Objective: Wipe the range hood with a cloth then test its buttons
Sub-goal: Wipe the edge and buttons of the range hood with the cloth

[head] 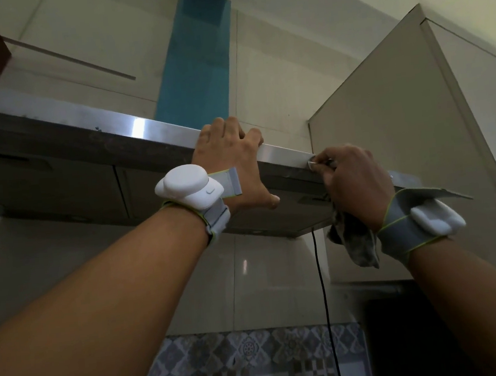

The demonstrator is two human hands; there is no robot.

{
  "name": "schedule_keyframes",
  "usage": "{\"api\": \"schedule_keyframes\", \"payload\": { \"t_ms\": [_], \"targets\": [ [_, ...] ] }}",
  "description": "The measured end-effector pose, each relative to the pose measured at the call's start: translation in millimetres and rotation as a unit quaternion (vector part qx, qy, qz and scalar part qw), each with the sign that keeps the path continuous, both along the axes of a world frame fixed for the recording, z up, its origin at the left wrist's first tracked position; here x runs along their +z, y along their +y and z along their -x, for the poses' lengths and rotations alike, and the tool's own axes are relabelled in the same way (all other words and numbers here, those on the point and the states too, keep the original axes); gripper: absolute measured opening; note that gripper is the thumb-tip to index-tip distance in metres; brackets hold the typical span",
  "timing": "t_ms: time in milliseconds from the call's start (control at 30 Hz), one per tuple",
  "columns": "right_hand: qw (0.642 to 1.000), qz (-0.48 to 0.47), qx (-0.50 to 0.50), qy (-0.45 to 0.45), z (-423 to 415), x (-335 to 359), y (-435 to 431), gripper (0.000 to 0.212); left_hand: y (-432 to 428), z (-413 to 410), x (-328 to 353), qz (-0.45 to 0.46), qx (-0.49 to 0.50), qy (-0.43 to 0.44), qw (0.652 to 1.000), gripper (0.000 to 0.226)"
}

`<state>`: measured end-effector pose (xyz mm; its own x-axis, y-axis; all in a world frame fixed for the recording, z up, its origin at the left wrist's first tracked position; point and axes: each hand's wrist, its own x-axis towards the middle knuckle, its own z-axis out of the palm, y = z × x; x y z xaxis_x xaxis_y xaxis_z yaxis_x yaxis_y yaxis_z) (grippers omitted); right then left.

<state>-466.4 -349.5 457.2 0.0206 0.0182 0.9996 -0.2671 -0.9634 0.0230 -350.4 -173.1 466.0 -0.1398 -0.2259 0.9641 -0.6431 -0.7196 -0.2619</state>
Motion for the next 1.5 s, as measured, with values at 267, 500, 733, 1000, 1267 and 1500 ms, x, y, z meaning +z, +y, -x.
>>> {"api": "schedule_keyframes", "payload": {
  "t_ms": [267,500,733,1000,1267,1500],
  "targets": [
    [0.999,-0.032,0.016,0.002,5.0,17.2,-0.8,0.018,-8.1,6.0,-4.1,0.016,0.05,-0.012,0.999,0.095],
    [1.0,-0.004,-0.011,0.017,7.2,5.6,-6.6,0.02,-22.8,13.9,0.1,-0.017,0.084,-0.023,0.996,0.1],
    [1.0,-0.027,0.005,0.001,9.7,14.8,-19.0,0.019,-62.1,26.3,2.8,-0.035,0.053,-0.008,0.998,0.099],
    [1.0,0.006,-0.013,-0.001,10.0,-0.3,-41.4,0.021,-77.9,28.3,3.4,-0.028,0.052,-0.01,0.998,0.103],
    [1.0,0.014,-0.011,0.0,14.8,10.4,-51.0,0.02,-94.4,37.8,3.7,-0.031,0.053,-0.003,0.998,0.102],
    [1.0,0.007,-0.014,0.02,24.9,7.2,-68.7,0.02,-97.4,38.3,5.5,-0.036,0.046,-0.011,0.998,0.101]
  ]
}}
